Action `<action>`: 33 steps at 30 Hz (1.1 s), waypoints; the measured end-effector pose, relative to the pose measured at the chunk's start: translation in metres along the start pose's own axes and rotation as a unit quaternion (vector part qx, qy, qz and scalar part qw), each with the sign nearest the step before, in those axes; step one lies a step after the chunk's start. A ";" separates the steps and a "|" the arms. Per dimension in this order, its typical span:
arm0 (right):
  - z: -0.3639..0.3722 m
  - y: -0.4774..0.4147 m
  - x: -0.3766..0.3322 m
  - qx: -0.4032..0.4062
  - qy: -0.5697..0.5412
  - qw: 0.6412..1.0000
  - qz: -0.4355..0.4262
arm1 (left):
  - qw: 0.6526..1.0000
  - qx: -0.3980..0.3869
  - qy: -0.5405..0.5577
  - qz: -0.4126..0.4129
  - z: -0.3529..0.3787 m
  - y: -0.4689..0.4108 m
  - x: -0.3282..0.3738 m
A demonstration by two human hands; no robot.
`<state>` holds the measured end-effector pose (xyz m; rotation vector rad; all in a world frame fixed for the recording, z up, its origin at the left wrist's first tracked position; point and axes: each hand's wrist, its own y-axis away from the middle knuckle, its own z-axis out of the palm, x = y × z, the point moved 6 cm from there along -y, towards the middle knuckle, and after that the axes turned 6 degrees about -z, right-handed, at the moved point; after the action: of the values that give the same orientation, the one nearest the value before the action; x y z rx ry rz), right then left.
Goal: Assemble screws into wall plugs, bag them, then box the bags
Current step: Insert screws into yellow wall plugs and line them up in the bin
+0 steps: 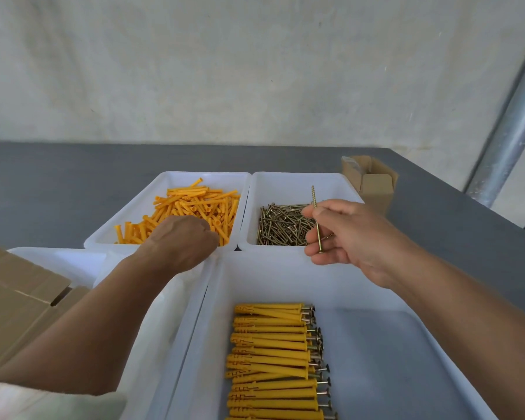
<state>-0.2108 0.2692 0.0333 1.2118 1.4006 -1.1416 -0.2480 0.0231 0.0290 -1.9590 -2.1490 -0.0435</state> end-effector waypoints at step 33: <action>0.028 0.013 0.003 -0.139 0.229 0.963 -0.038 | 0.804 0.118 0.578 -0.077 -0.034 0.011 -0.005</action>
<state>-0.1966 0.2430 0.0252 1.2709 1.8974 -0.7009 -0.2313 0.0133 0.0596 -1.0657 -1.3369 -0.7454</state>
